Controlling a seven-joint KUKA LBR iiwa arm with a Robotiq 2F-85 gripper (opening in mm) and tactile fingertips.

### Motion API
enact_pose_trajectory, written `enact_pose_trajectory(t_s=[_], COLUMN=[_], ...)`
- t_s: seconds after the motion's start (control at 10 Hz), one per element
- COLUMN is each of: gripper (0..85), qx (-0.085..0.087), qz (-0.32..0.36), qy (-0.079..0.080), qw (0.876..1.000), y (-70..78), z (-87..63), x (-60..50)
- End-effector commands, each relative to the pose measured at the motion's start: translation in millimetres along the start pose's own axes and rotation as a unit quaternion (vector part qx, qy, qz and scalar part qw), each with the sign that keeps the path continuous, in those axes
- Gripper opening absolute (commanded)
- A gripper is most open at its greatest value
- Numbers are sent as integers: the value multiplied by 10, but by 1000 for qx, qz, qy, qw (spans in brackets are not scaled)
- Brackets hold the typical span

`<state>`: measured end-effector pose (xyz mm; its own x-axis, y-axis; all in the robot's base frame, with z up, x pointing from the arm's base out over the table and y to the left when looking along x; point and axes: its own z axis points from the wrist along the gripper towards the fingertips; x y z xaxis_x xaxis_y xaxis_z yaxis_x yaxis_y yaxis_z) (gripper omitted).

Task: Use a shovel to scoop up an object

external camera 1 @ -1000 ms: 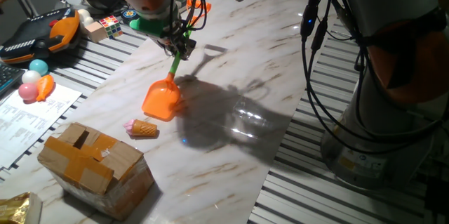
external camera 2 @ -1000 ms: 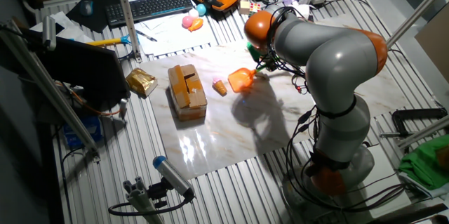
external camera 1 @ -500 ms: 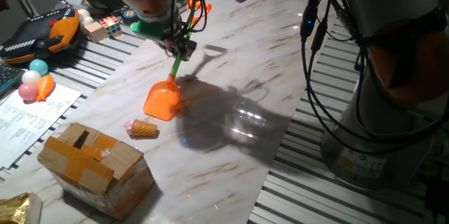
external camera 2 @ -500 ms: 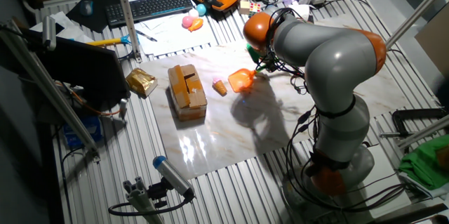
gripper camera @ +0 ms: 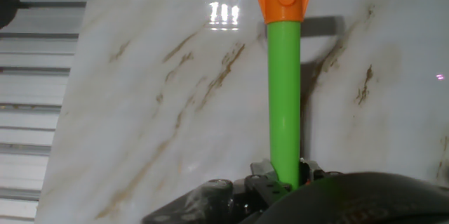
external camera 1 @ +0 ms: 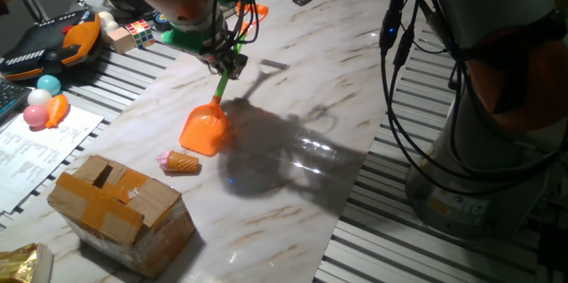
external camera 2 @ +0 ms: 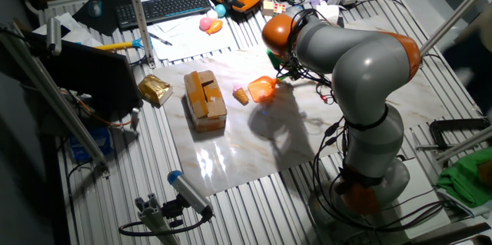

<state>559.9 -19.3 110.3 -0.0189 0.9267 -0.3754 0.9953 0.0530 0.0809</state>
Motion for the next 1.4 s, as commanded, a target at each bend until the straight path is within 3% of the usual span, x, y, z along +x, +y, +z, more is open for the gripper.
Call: enact_pose_trajectory(t_s=[0.0,0.8,1.3], gripper=[7,7,7], qx=[0,0,2], qz=[3,14,24], qy=[-1,-4,-6], qw=[1000,1000,1000], y=[-17,-112,-159], z=[-11,-29,-63], x=[16,178,336])
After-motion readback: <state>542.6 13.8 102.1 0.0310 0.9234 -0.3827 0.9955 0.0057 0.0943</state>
